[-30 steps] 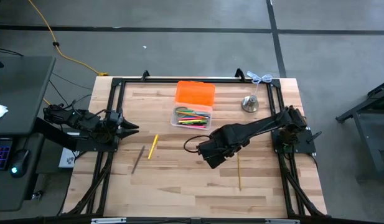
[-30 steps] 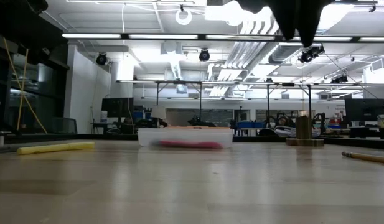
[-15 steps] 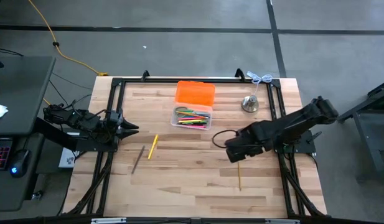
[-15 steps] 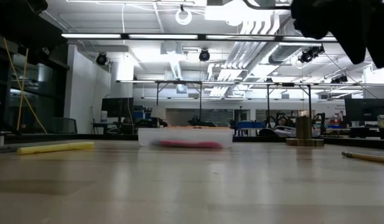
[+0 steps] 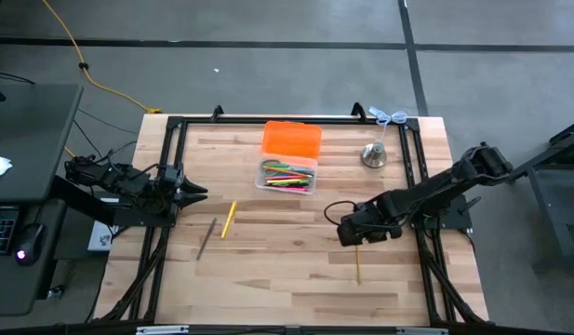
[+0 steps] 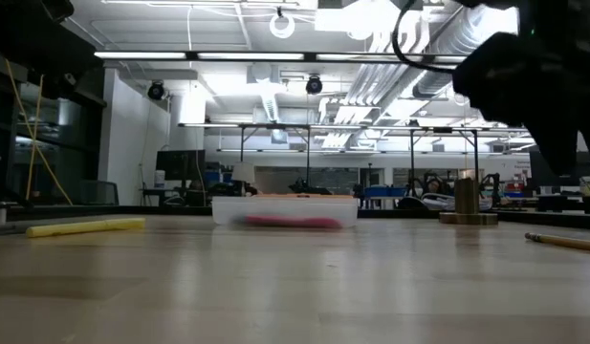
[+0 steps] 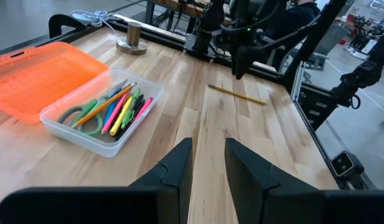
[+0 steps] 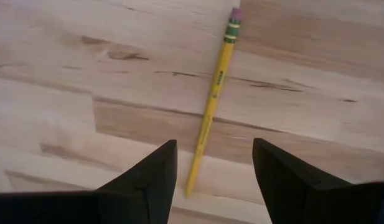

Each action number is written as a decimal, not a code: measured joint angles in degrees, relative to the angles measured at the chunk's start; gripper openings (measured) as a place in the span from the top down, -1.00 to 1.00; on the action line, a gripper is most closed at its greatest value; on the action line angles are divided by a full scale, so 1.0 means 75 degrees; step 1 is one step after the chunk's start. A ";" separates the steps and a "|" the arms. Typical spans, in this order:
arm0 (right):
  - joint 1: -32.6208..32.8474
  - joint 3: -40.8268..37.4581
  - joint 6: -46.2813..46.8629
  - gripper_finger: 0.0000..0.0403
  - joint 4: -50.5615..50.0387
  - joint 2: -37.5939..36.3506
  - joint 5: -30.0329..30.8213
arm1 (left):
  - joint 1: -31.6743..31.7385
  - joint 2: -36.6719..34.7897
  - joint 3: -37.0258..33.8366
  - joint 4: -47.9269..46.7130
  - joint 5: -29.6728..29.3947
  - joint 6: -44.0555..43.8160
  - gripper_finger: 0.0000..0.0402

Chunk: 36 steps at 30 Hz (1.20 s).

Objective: Pick & place school supplies into a supply box
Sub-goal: Put the yellow pencil into the transparent supply box

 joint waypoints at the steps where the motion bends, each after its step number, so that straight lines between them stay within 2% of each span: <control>1: 0.0000 -0.0129 0.0084 0.08 0.0223 0.0000 0.0002 | 0.0000 0.0000 0.0000 0.0003 0.0000 0.0000 0.39; 9: 0.0000 -0.0736 0.0243 0.08 0.0939 0.0000 0.0180 | 0.0002 0.0000 0.0001 0.0005 0.0000 -0.0003 0.39; 23: 0.0000 -0.0791 0.0320 0.08 0.1524 0.0000 0.0910 | 0.0000 0.0000 0.0002 -0.0092 -0.0003 -0.0008 0.39; 36: 0.0000 -0.0791 -0.0118 0.08 0.1869 0.0000 0.0774 | 0.0000 0.0000 0.0000 -0.0094 -0.0012 -0.0006 0.39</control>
